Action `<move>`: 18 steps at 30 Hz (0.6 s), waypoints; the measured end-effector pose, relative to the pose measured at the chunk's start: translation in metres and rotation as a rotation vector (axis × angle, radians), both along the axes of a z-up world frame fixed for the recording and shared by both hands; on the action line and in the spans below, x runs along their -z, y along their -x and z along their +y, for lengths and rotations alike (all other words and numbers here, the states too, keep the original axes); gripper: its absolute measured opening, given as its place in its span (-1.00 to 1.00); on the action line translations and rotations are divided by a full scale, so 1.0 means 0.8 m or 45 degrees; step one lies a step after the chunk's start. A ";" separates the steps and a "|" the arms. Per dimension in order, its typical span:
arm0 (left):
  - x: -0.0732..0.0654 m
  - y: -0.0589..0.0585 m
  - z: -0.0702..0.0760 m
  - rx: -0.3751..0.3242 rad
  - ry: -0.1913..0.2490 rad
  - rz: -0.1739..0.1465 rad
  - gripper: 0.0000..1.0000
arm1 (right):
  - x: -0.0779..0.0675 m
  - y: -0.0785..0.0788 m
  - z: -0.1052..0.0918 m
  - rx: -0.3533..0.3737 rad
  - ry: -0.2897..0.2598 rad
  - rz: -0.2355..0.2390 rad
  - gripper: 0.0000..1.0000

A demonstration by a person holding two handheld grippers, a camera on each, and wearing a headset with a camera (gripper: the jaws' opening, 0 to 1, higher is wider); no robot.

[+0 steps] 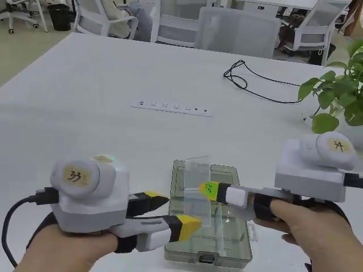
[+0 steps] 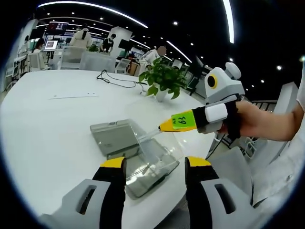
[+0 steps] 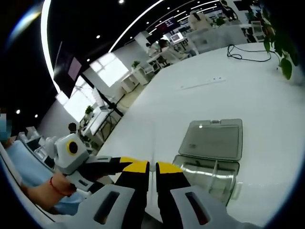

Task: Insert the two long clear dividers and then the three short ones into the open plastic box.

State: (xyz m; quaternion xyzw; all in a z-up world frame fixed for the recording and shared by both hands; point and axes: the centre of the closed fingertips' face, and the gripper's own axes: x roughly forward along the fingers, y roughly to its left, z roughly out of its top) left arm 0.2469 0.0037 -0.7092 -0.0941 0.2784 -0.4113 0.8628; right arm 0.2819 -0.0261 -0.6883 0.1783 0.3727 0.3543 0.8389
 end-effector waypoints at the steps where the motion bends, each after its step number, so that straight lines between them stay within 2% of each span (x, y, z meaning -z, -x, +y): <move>1: 0.001 0.001 0.002 0.012 -0.007 -0.008 0.04 | 0.001 -0.001 0.000 -0.002 0.009 0.004 -0.87; 4: 0.005 0.004 0.007 0.059 -0.034 -0.056 0.17 | 0.006 -0.006 -0.004 0.001 0.054 0.054 -0.87; 9: 0.010 0.008 0.014 0.115 -0.060 -0.098 0.34 | 0.010 -0.016 -0.011 0.027 0.125 0.105 -0.87; 12: 0.014 0.009 0.017 0.160 -0.077 -0.133 0.50 | 0.019 -0.015 -0.020 0.049 0.216 0.191 -0.87; 14: 0.017 0.010 0.019 0.177 -0.083 -0.128 0.61 | 0.021 -0.020 -0.023 0.072 0.244 0.203 -0.87; 18: 0.018 0.011 0.021 0.215 -0.090 -0.174 0.75 | 0.030 -0.021 -0.029 0.107 0.307 0.288 -0.87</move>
